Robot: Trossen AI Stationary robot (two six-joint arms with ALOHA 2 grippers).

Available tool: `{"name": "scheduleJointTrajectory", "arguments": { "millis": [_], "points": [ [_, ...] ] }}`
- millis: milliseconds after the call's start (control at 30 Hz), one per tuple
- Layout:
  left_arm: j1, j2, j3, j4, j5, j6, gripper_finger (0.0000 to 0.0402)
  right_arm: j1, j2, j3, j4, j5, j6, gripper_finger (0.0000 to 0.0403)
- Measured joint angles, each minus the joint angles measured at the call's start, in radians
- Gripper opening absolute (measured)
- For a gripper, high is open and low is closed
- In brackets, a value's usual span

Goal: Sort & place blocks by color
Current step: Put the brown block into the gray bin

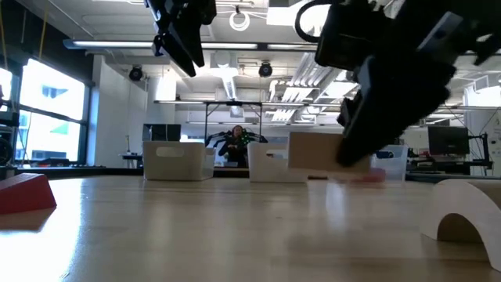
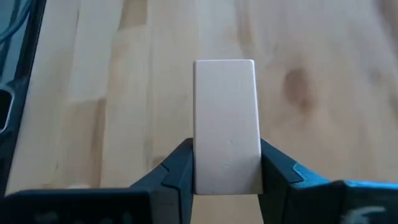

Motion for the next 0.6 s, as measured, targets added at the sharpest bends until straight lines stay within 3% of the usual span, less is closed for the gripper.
{"name": "scheduleJointTrajectory", "arguments": {
  "millis": [200, 600],
  "points": [
    [0.000, 0.000, 0.000, 0.003, 0.000, 0.015, 0.0219, -0.061, -0.036, 0.000, -0.048, 0.026, -0.067, 0.0101],
    [-0.005, 0.000, 0.000, 0.007, 0.028, 0.298, 0.0219, -0.260, -0.152, 0.000, -0.098, 0.031, -0.264, 0.0101]
  ]
}}
